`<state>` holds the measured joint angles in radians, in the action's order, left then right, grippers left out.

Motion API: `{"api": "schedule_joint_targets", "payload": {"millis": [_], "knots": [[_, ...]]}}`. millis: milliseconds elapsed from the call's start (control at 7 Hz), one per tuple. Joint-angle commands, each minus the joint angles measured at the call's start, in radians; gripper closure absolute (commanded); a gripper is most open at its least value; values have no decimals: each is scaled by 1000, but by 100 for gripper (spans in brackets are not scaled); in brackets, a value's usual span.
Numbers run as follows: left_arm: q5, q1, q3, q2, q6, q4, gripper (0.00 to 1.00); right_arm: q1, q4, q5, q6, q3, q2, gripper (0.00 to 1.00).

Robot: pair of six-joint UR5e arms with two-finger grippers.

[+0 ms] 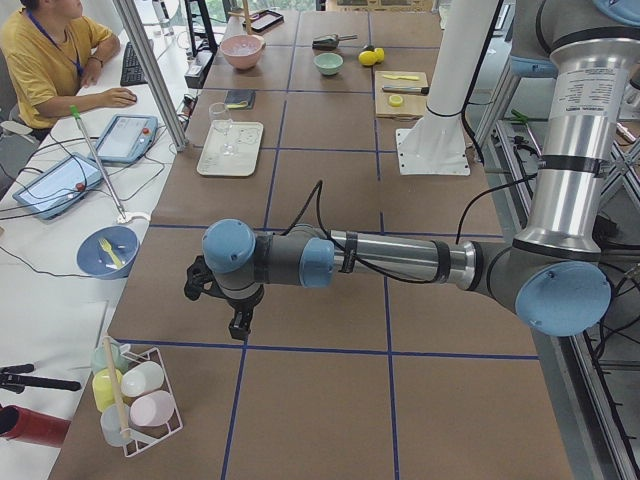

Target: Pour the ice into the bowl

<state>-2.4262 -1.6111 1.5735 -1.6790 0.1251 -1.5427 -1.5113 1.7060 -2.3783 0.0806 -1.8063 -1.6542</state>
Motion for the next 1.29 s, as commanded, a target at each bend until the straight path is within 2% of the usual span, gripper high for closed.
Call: {"api": "schedule_joint_targets", "payload": {"millis": [0,286,429,714,1000,1143], "knots": [[47,10,16,-22,-1,18,0,-15,0,2,2,-22,4,0],[39,11,13,4,10,30,0,-13,-2,-10,-4,-24,19,0],[45,10,25,4,10,32,0,-12,-18,1,-8,10,24,0],[48,10,25,2,10,29,0,-13,-184,-80,-25,2,-33,0],[50,11,46,2,8,33,0,15,-232,-198,-204,-13,-59,0],[49,11,65,4,8,33,0,69,-270,-190,-296,-24,-82,0]]}}
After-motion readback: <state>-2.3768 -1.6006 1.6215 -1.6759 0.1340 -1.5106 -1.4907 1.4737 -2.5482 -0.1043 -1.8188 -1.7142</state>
